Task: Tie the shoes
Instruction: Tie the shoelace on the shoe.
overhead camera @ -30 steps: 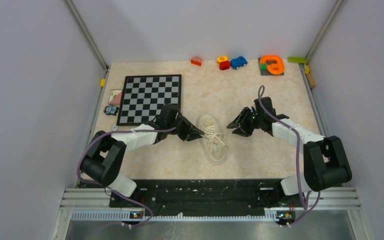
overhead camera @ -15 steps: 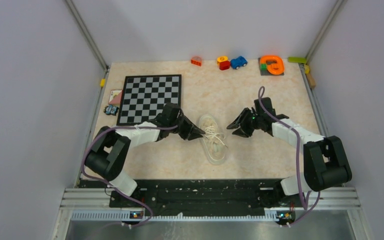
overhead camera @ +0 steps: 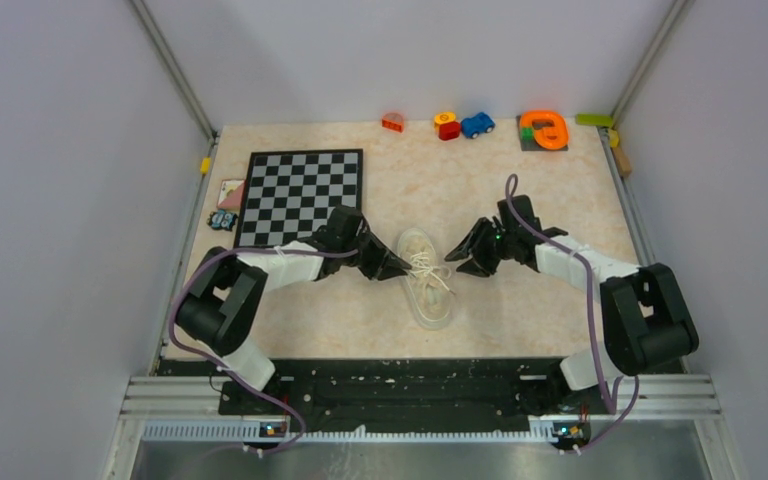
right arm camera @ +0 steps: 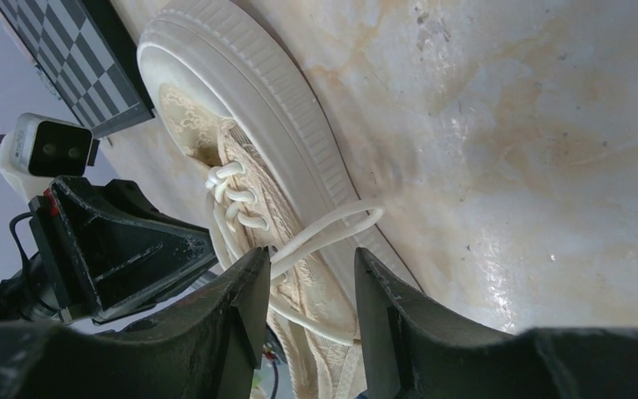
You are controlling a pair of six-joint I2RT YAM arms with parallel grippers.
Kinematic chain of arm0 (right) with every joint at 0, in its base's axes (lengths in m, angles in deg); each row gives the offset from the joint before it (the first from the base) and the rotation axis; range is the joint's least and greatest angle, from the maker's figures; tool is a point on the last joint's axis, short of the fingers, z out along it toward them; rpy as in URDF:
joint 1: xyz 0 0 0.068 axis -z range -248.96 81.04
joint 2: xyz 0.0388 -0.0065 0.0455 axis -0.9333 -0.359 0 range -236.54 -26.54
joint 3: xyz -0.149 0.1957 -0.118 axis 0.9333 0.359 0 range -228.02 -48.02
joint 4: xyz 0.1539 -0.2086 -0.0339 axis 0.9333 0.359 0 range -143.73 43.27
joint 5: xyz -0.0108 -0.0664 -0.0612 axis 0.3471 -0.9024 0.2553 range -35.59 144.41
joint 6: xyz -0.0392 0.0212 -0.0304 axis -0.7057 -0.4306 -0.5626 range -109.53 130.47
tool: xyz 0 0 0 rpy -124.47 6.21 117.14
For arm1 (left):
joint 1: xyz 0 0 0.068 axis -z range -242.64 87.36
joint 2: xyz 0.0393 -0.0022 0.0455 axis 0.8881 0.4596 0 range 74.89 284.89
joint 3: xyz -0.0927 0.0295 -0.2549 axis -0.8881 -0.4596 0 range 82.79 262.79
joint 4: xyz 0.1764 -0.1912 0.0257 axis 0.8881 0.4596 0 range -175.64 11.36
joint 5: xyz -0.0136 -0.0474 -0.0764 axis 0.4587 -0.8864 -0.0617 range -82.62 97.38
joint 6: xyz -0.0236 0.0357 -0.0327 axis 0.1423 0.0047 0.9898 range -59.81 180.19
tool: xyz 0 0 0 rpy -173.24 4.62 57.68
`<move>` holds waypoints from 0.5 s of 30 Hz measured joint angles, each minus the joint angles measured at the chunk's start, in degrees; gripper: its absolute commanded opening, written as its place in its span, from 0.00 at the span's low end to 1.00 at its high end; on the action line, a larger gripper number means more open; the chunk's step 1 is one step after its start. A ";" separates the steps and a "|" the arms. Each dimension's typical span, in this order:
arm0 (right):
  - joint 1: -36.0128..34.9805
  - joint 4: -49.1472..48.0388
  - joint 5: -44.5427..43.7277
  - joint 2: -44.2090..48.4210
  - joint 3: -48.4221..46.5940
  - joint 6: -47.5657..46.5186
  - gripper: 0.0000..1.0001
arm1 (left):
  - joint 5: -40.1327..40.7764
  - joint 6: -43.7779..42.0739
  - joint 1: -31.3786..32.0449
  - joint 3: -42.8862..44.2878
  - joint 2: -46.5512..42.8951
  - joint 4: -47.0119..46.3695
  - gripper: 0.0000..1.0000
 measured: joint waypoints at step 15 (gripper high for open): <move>-1.95 -1.29 0.04 -4.04 -1.53 1.33 0.45 | -0.72 -1.05 0.00 1.03 1.64 -0.20 0.26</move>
